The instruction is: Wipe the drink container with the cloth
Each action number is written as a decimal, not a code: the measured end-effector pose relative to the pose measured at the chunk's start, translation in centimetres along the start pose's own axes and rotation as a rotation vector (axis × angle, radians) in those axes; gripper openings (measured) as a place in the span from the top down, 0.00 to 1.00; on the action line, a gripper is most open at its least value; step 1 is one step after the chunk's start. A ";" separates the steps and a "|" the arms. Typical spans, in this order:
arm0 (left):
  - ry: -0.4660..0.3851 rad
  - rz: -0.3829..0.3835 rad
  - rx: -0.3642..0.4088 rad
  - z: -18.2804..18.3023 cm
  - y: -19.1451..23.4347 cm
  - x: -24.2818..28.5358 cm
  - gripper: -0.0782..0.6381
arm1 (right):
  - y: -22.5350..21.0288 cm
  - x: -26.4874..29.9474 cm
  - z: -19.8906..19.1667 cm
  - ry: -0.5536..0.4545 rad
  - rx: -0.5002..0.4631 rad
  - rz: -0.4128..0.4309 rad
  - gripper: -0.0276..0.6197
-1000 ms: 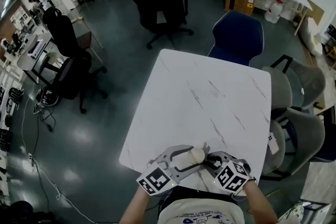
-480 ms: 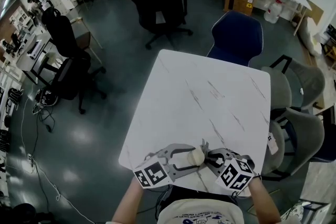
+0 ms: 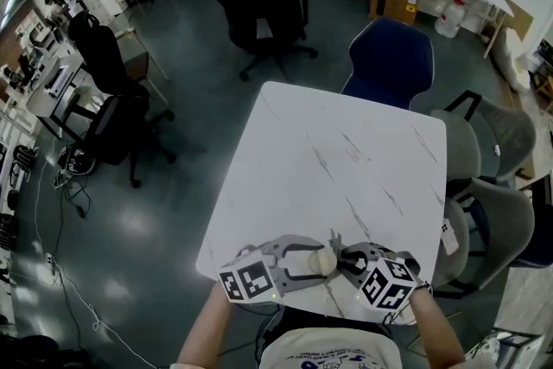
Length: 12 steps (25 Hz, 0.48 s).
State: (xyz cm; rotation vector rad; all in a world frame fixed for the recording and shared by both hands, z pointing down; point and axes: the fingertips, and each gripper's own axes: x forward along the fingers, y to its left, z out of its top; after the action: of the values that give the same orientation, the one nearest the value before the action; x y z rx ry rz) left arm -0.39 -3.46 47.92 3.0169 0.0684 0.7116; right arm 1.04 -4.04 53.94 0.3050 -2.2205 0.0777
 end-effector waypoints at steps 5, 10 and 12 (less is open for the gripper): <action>0.000 0.006 -0.014 0.1 0.1 -0.1 0.53 | 0.1 1.4 -1.0 0.025 0.021 0.034 0.89; -0.009 0.048 -0.027 0.1 0.0 0.1 0.53 | 0.3 2.9 -2.3 0.048 0.040 0.050 0.89; -0.023 0.087 -0.041 0.1 0.1 0.0 0.53 | 0.3 3.4 -2.7 0.057 0.043 0.052 0.89</action>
State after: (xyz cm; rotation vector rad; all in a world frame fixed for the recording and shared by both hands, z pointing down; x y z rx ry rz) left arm -0.29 -3.53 47.80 3.0035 -0.0774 0.6757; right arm 1.03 -3.93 58.30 0.2653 -2.1724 0.1600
